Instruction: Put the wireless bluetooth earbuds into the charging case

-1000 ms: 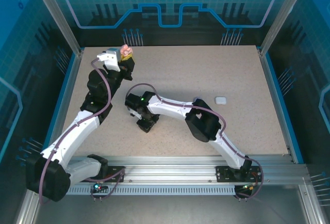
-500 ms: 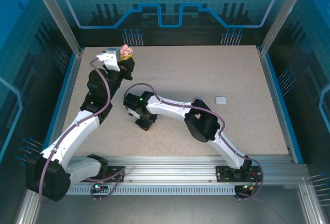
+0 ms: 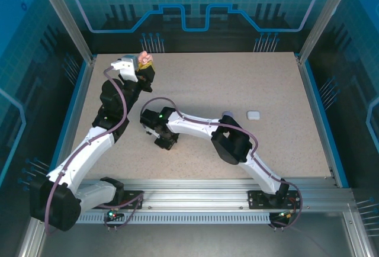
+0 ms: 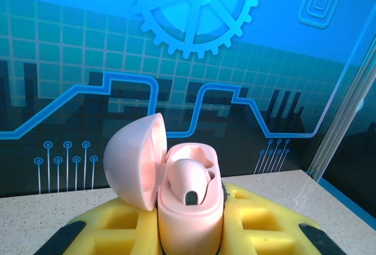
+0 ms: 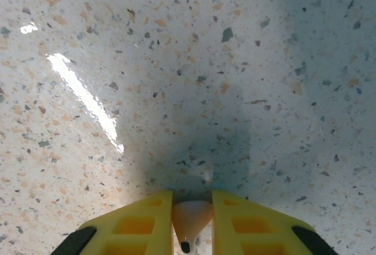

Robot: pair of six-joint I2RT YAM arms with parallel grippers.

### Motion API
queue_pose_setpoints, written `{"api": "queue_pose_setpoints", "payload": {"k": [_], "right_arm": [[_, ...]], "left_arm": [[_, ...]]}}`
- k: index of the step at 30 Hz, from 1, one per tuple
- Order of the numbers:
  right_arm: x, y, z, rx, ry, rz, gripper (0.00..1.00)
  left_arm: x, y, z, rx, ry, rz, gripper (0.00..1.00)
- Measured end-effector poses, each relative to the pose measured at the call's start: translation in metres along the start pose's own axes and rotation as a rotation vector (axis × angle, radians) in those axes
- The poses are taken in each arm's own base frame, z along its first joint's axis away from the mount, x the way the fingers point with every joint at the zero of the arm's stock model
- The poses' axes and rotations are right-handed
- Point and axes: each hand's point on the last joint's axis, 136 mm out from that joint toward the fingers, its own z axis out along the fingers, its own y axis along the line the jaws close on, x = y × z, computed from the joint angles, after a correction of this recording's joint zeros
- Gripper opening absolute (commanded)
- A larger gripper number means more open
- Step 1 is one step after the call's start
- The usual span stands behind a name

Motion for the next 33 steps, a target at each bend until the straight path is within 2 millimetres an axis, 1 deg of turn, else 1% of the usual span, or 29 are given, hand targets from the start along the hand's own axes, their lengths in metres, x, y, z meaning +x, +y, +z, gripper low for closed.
{"api": "queue_pose_setpoints", "payload": {"k": [6, 10, 13, 15, 18, 23, 27, 29, 30, 33], "right_arm": [[0.004, -0.004, -0.003, 0.013, -0.027, 0.044, 0.14], [0.022, -0.018, -0.009, 0.031, -0.019, 0.11, 0.14], [0.03, -0.036, -0.023, 0.047, -0.046, 0.181, 0.14], [0.033, -0.049, -0.038, 0.056, -0.08, 0.232, 0.15], [0.036, -0.071, -0.067, 0.07, -0.151, 0.306, 0.15], [0.034, -0.109, -0.125, 0.097, -0.304, 0.414, 0.15], [0.036, -0.133, -0.17, 0.125, -0.411, 0.467, 0.16], [0.033, -0.144, -0.2, 0.138, -0.482, 0.487, 0.16], [0.032, -0.148, -0.211, 0.144, -0.51, 0.494, 0.16], [0.029, -0.161, -0.26, 0.17, -0.629, 0.511, 0.17]], "left_arm": [[0.0, -0.001, 0.0, 0.005, 0.001, 0.0, 0.0], [0.001, -0.003, 0.0, 0.018, 0.004, -0.001, 0.0], [0.001, -0.004, 0.0, 0.025, 0.006, -0.008, 0.0], [0.001, -0.006, 0.0, 0.033, 0.008, -0.013, 0.0], [0.002, -0.009, 0.0, 0.052, 0.013, -0.024, 0.0], [0.004, -0.016, -0.001, 0.095, 0.023, -0.027, 0.0], [0.006, -0.024, -0.001, 0.142, 0.03, -0.026, 0.0], [0.008, -0.03, -0.001, 0.177, 0.029, -0.026, 0.0], [0.012, -0.033, -0.001, 0.192, 0.034, -0.025, 0.0], [0.029, -0.049, -0.001, 0.255, 0.065, -0.005, 0.0]]}}
